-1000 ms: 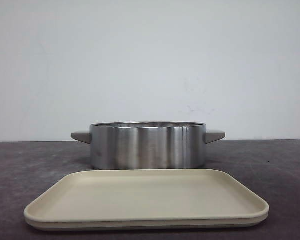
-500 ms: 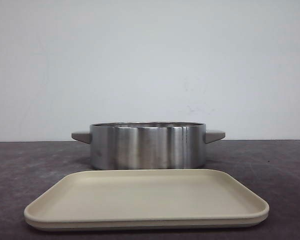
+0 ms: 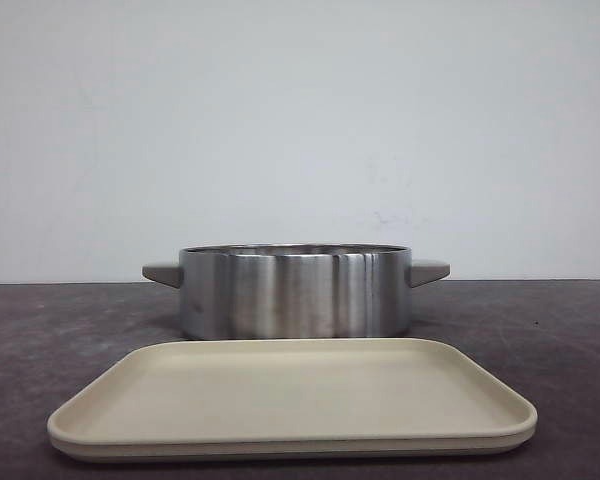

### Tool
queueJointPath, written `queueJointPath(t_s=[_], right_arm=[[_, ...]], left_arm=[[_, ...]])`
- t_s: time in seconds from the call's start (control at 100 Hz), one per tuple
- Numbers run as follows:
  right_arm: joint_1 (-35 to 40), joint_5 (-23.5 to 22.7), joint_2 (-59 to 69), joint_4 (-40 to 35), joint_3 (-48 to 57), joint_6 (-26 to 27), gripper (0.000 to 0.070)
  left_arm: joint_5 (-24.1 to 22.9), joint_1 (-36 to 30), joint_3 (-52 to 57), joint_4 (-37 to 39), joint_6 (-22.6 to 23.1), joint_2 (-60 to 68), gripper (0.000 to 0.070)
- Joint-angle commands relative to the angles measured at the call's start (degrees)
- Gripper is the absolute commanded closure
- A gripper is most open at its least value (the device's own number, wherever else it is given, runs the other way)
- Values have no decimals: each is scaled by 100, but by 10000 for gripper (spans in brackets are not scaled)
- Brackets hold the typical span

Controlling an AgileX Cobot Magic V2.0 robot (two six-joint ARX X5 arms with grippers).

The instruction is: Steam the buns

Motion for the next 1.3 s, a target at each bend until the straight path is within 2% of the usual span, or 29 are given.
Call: queueJointPath(t_s=[0.0, 0.06, 0.2, 0.41, 0.5, 0.73, 0.83, 1.05, 1.12, 1.29], right_arm=[[-466, -103, -417, 494, -758, -46, 683], [-876, -105, -804, 702, -1322, -46, 683], [-1613, -79, -1464, 673, -2295, -48, 683], [-2232, -105, -1823, 538, -3053, -50, 683], [-2308, -107, -2033, 299, -3241, -44, 683], [-2352, -221, -2682, -1161, -3241, -50, 683], [-2365, -33, -2750, -1115, -3241, -153, 683], [-2374, -164, -2750, -1128, -3241, -494, 683], [-2374, -365, -2750, -1099, -3241, -485, 683], [-2374, -345, -2750, -1060, -3241, -481, 683]], left_arm=[[-15, -50, 81, 63, 15, 24, 683], [-15, -48, 81, 63, 15, 24, 683], [-15, -50, 81, 63, 15, 24, 683], [-15, -48, 81, 63, 17, 24, 683], [-15, -50, 81, 63, 15, 24, 683], [-15, -48, 81, 63, 15, 24, 683], [-15, -48, 81, 66, 15, 24, 683], [-13, -50, 81, 63, 15, 24, 683], [-13, -50, 81, 63, 17, 24, 683], [-13, -48, 81, 66, 17, 24, 683]])
